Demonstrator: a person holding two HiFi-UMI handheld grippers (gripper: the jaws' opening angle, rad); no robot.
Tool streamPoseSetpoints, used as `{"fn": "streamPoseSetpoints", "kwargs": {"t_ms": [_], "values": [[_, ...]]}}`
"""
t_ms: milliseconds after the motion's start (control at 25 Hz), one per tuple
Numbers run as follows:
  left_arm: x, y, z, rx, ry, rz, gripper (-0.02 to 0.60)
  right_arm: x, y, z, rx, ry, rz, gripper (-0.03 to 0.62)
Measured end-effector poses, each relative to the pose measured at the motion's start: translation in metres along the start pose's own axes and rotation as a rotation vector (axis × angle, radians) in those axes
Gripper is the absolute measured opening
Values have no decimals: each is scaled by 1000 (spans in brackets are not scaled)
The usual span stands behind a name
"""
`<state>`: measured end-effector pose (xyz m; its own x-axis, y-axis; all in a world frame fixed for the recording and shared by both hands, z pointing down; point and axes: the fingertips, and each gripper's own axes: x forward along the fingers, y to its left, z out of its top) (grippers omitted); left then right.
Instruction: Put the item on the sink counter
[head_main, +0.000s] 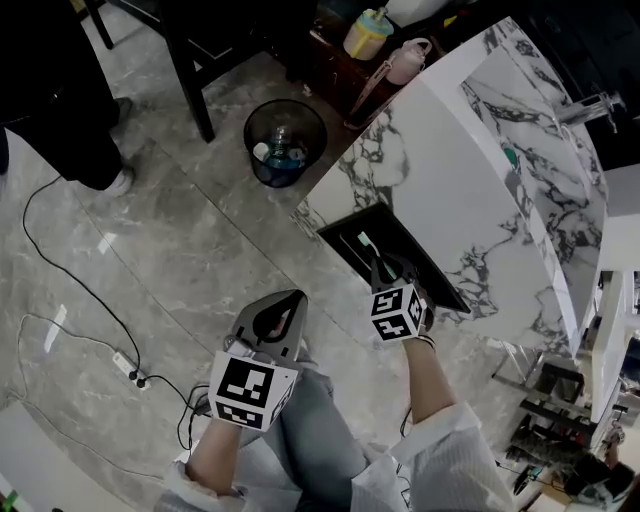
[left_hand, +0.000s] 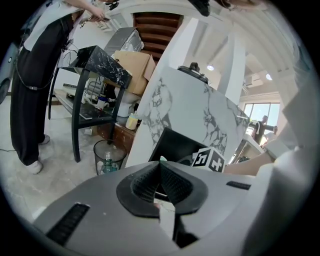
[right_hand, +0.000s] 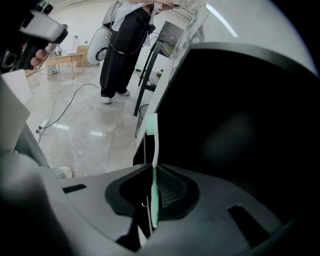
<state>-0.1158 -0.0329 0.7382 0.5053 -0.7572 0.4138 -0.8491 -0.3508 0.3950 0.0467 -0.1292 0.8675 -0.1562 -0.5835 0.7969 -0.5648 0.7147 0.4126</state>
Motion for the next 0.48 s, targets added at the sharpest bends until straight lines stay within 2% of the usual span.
{"fn": "streamPoseSetpoints", "kwargs": {"t_ms": [480], "values": [[55, -3, -14, -4, 25, -10, 15, 37, -24, -6, 109, -15, 4, 35]]}}
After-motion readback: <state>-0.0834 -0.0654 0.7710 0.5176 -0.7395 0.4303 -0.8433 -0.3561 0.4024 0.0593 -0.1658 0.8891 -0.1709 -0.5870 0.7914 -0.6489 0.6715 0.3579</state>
